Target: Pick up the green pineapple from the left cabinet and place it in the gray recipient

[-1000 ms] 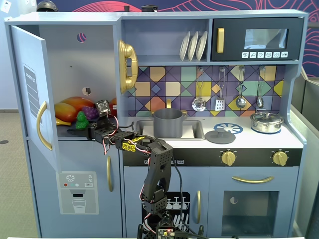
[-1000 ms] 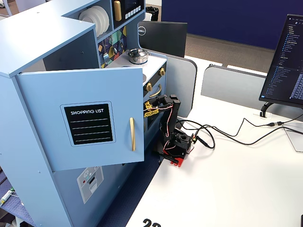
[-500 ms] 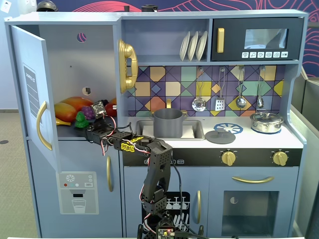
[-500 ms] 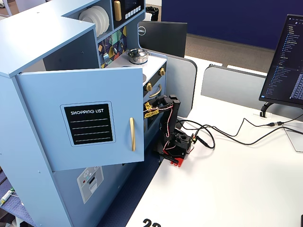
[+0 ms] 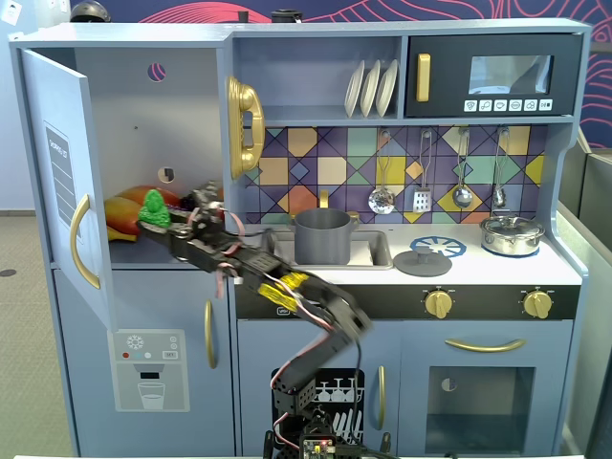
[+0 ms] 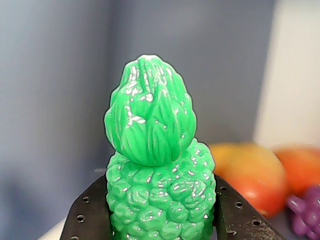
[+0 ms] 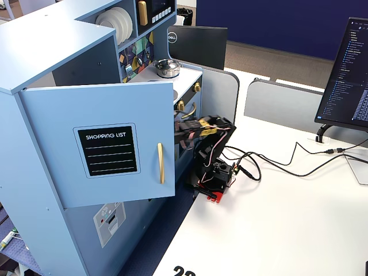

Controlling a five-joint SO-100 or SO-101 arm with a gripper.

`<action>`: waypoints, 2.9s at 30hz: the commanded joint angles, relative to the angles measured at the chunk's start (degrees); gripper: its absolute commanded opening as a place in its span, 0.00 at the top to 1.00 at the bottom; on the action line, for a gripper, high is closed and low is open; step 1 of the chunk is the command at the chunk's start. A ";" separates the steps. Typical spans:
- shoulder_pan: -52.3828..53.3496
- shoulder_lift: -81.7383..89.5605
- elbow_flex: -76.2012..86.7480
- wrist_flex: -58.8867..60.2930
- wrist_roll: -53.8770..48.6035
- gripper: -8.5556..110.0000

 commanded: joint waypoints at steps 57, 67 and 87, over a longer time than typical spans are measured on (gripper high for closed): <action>61.87 -1.93 -24.96 43.15 14.94 0.67; 62.84 21.45 -8.17 78.13 8.17 0.82; 59.59 34.37 39.02 78.40 8.96 0.93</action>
